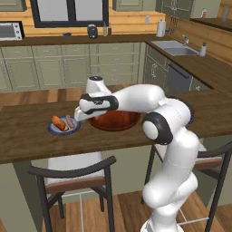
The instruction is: Place one bun and one sausage from the bowl on each plate.
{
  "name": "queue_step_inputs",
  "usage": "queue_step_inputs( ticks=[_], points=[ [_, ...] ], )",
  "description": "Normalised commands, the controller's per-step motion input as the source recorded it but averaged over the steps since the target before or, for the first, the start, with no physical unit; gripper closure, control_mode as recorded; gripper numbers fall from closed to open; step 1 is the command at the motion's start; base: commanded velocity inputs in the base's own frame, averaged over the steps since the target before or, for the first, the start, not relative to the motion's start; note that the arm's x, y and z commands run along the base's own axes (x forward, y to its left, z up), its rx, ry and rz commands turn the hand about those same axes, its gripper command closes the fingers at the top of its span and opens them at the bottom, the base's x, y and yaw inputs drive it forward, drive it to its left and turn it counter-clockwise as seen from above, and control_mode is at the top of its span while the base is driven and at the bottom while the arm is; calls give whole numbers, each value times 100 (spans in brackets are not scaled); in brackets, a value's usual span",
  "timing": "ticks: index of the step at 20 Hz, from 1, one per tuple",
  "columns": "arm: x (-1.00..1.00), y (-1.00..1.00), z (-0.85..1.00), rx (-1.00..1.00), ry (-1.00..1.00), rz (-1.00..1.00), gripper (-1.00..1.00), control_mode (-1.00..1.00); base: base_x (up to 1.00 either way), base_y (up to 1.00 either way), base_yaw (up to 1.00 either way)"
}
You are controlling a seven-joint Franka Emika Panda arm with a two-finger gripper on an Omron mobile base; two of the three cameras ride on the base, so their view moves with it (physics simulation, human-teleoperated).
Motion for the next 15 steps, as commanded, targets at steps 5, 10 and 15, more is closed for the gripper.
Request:
queue_step_inputs(
  ticks=[5,10,15],
  points=[
    [-68,-68,94,2,0,8,-100,-100,0,0,0],
    [-59,-61,100,-8,0,6,-100,-100,0,0,0],
    [-51,-41,90,-16,7,3,-100,-100,0,0,0]
  ],
)
